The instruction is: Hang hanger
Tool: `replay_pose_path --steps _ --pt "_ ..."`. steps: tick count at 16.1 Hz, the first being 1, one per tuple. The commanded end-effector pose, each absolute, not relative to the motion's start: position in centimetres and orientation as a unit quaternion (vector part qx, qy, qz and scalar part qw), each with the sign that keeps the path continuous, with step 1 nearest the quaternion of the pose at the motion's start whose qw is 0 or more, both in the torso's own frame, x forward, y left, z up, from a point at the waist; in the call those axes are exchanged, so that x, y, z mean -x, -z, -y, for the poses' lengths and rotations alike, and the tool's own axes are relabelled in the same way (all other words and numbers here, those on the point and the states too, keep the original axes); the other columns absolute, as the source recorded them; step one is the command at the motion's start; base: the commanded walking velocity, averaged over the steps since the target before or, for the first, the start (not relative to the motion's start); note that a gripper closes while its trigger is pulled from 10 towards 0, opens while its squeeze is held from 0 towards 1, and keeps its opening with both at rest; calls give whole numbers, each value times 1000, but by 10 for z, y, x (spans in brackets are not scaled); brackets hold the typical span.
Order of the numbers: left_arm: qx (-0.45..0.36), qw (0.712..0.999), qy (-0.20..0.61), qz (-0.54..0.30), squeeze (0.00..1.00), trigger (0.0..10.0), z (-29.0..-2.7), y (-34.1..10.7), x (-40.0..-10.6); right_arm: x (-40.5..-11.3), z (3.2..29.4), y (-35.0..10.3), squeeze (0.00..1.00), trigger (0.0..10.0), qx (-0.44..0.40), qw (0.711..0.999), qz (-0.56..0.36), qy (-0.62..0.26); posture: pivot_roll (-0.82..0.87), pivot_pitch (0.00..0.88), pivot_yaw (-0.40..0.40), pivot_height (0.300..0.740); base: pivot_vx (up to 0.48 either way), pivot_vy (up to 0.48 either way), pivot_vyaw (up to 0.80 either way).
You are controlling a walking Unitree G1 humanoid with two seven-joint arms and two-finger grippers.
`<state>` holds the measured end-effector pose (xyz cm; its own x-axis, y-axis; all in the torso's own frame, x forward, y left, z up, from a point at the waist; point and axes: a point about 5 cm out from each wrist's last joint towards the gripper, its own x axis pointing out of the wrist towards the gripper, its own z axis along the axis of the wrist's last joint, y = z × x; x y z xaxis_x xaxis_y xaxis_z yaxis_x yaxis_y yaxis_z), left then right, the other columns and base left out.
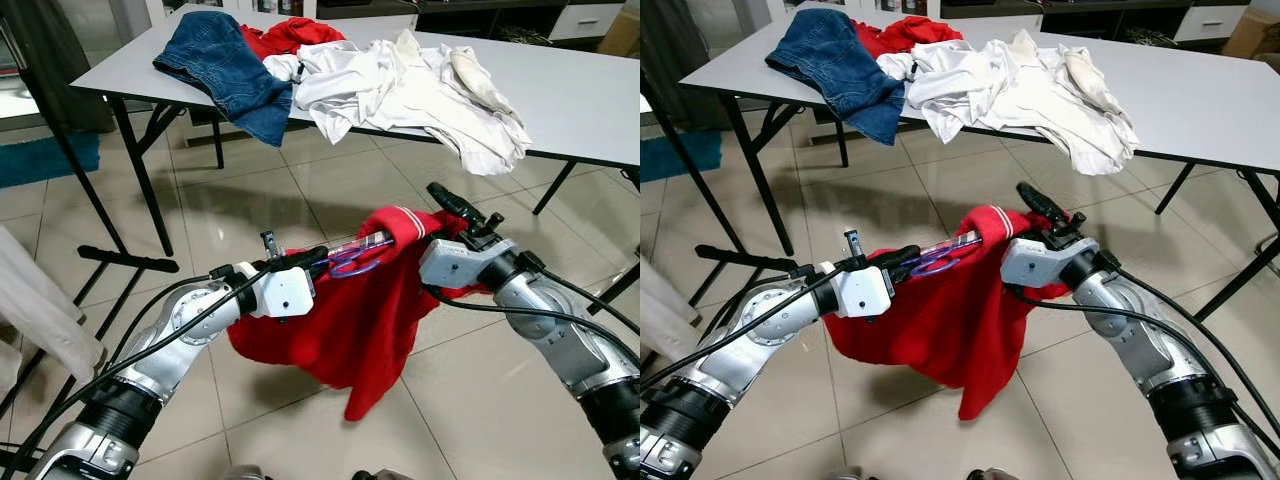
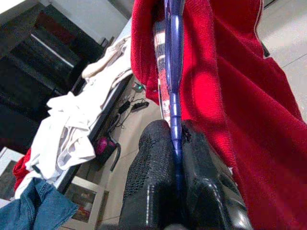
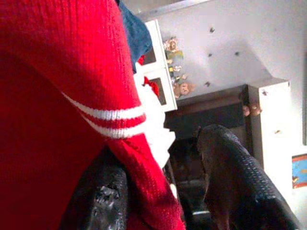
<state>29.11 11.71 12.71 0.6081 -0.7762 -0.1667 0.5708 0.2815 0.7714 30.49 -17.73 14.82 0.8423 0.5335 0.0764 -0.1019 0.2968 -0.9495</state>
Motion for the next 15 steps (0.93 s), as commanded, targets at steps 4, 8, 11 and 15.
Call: replay_pose_path --steps 4,8,11,15 --pt "-409 798 430 110 0 0 -110 -122 -290 -283 156 -128 0 10000 548 738 202 -336 215 31 -23 740 0 0 0" --pt "-375 814 429 114 0 0 -105 -123 -290 -285 154 -119 0 10000 565 719 177 -363 215 29 -25 740 0 0 0" --pt "-367 822 422 110 0 0 -107 -122 -292 -298 157 -132 0 10000 507 782 161 -324 217 26 -25 740 0 0 0" --pt "-367 838 389 109 0 0 -110 -122 -298 -294 163 -130 0 10000 439 829 129 -321 212 24 -23 740 0 0 0"
